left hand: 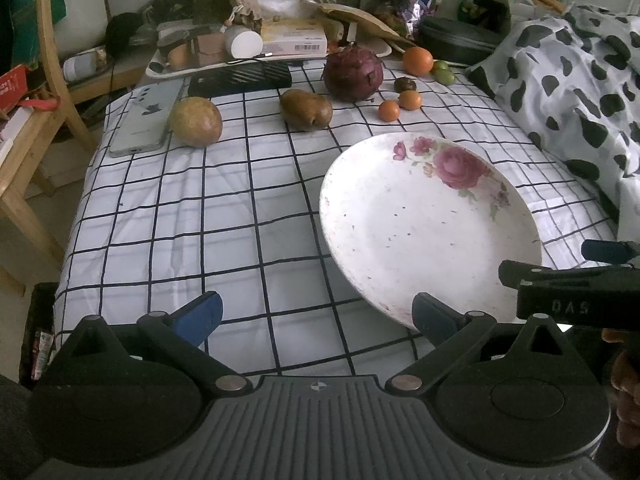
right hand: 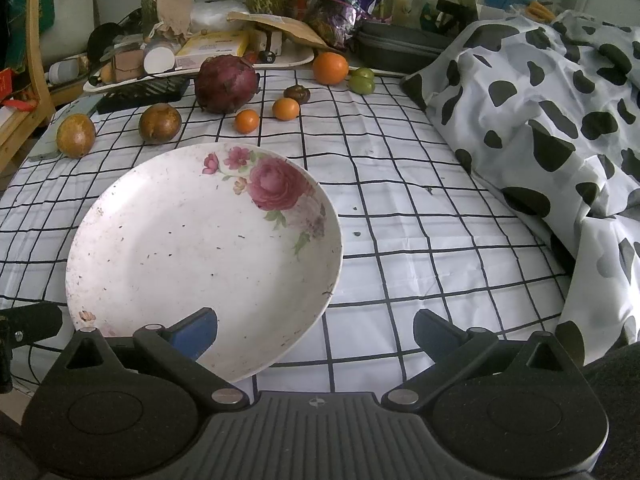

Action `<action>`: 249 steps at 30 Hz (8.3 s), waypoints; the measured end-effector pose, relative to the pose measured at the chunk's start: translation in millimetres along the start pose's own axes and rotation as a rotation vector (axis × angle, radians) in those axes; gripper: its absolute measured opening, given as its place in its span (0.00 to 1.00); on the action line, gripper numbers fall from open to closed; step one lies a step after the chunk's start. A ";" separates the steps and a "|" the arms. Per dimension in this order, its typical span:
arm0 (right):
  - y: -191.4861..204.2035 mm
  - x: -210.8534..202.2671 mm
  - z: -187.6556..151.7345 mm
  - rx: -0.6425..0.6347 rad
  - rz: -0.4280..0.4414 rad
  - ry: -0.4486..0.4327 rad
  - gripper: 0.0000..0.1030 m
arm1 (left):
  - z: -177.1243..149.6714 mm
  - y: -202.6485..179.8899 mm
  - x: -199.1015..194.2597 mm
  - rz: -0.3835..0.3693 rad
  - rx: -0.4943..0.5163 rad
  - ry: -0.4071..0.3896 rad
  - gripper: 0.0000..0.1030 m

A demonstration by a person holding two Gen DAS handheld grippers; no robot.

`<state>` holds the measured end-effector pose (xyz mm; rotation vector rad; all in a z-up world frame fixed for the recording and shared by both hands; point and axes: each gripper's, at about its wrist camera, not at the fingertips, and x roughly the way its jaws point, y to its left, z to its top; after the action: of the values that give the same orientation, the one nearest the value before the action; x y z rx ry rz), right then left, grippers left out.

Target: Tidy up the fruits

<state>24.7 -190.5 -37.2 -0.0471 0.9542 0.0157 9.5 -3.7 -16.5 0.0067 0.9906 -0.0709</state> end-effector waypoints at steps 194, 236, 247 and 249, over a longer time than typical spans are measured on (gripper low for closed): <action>-3.3 44.0 66.7 -0.194 0.353 -0.024 0.25 | 67.4 -22.8 60.0 -0.263 0.280 -0.045 0.55; -20.3 18.6 63.1 -0.101 0.294 -0.109 1.00 | 48.6 -24.7 42.0 -0.181 0.354 -0.080 0.82; -24.2 13.2 46.5 -0.084 0.189 -0.097 1.00 | 39.5 -7.6 25.6 -0.124 0.228 -0.114 0.82; -24.3 13.6 45.3 -0.086 0.181 -0.097 1.00 | 38.9 -5.2 25.8 -0.119 0.215 -0.115 0.82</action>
<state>70.3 -212.7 -21.4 -0.0389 0.8582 0.2245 55.7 -11.8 -16.6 0.1394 0.8642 -0.2838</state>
